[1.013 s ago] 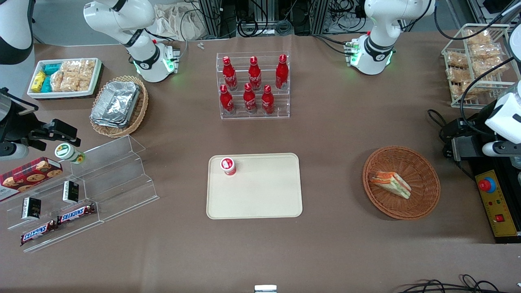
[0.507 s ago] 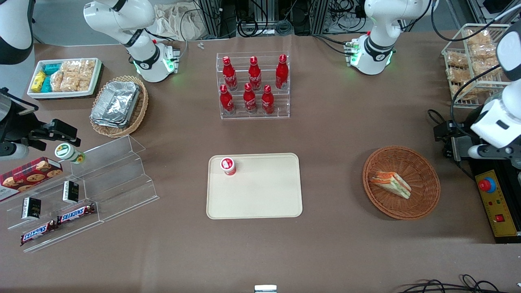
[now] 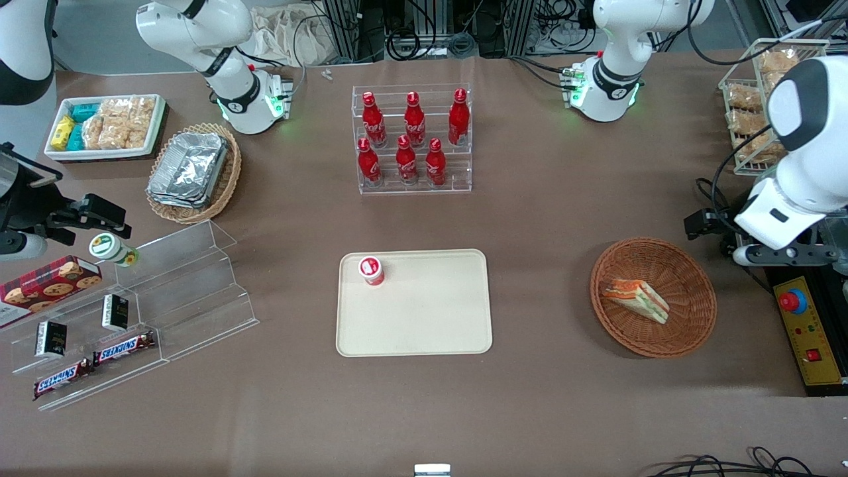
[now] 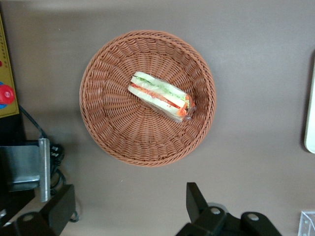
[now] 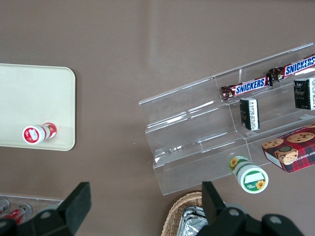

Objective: Place sandwich from basket to tray
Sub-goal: 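Move the left gripper over the wicker basket above the sandwich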

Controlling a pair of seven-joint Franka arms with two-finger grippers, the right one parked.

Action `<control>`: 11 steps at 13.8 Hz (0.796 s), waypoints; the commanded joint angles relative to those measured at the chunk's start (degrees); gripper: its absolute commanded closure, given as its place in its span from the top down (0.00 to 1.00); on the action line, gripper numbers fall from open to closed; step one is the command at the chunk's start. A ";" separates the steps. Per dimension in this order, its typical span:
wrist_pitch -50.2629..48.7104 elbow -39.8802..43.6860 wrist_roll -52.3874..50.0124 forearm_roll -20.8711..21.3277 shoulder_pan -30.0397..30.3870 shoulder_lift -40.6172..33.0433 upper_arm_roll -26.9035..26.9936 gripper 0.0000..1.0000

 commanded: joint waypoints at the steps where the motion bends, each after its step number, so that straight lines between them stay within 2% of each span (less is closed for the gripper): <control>1: 3.65 -6.21 -3.68 -0.04 0.21 -2.73 -0.59 1.00; 3: 5.75 -6.83 -6.56 -0.04 0.30 -0.53 -0.59 1.00; 5: 9.25 -6.74 -15.16 -0.31 0.21 2.02 -0.85 1.00; 11: 19.81 -6.04 -34.68 -4.17 0.21 9.66 -1.64 1.00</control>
